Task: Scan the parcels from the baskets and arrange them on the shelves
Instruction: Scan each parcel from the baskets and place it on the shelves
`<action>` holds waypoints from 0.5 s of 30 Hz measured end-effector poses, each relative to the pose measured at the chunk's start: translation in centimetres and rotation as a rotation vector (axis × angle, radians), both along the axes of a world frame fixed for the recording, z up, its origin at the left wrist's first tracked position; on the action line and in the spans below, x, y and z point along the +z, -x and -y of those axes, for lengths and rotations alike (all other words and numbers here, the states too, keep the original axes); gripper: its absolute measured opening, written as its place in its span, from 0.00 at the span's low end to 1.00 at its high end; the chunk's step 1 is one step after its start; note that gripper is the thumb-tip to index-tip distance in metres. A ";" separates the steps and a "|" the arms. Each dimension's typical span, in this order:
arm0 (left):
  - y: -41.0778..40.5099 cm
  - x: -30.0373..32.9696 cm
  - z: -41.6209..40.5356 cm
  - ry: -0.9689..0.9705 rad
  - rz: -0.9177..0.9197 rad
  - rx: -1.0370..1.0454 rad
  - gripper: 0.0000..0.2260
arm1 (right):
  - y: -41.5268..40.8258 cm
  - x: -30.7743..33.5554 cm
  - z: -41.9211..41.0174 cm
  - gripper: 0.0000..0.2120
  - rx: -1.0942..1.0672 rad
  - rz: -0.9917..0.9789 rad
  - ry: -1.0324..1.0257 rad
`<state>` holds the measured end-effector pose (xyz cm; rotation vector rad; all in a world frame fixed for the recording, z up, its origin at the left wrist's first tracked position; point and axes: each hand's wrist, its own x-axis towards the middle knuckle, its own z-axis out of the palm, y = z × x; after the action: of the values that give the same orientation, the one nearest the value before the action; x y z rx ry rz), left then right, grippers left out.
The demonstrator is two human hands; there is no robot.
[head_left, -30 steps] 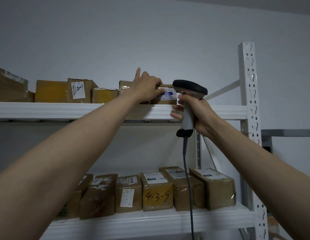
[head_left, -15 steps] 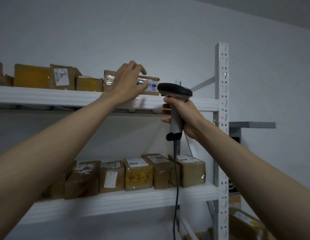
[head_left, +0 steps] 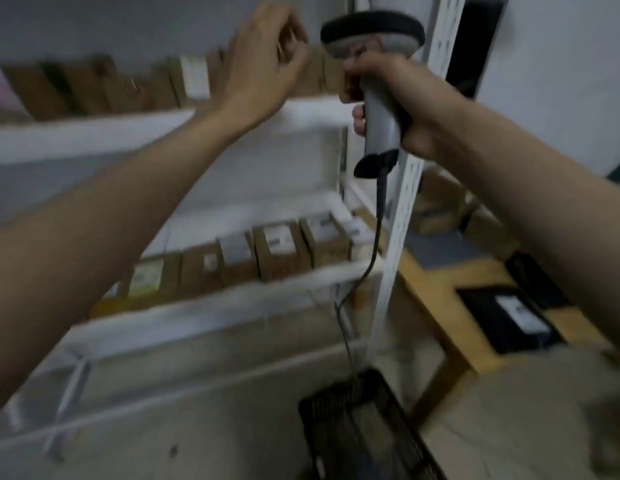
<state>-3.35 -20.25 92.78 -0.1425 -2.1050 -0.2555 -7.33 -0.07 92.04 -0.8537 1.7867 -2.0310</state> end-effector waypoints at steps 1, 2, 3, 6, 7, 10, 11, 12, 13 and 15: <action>-0.2 -2.8 -0.6 -0.030 0.034 -0.038 0.13 | -0.4 -2.5 -0.7 0.09 -0.015 0.027 -0.028; -0.3 -5.6 -1.1 -0.061 0.068 -0.068 0.13 | -0.9 -5.1 -1.4 0.09 -0.031 0.056 -0.065; -0.4 -8.5 -1.6 -0.088 0.109 -0.089 0.13 | -1.2 -7.6 -2.0 0.09 -0.043 0.086 -0.109; -0.6 -17.4 -3.5 -0.176 0.273 -0.127 0.11 | -2.1 -15.2 -4.1 0.09 -0.063 0.201 -0.232; -0.6 -20.3 -4.1 -0.216 0.336 -0.128 0.10 | -2.2 -17.8 -4.7 0.08 -0.079 0.250 -0.263; -1.2 -29.6 -5.8 -0.329 0.567 -0.137 0.08 | -2.5 -25.7 -6.1 0.06 -0.117 0.435 -0.320; -1.6 -32.8 -6.2 -0.352 0.655 -0.145 0.07 | -2.6 -28.5 -6.6 0.05 -0.125 0.496 -0.341; -2.1 -36.1 -6.6 -0.372 0.749 -0.149 0.06 | -2.7 -31.4 -7.0 0.05 -0.140 0.555 -0.367; -2.5 -39.4 -7.0 -0.399 0.841 -0.148 0.05 | -2.8 -34.4 -7.5 0.04 -0.164 0.620 -0.386; -3.5 -46.4 -7.6 -0.456 1.018 -0.131 0.06 | -3.3 -41.2 -8.6 0.05 -0.237 0.774 -0.381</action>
<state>0.17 -12.61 46.36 0.1651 -2.9560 -1.0501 -4.06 8.49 50.87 0.2493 1.7381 -1.6940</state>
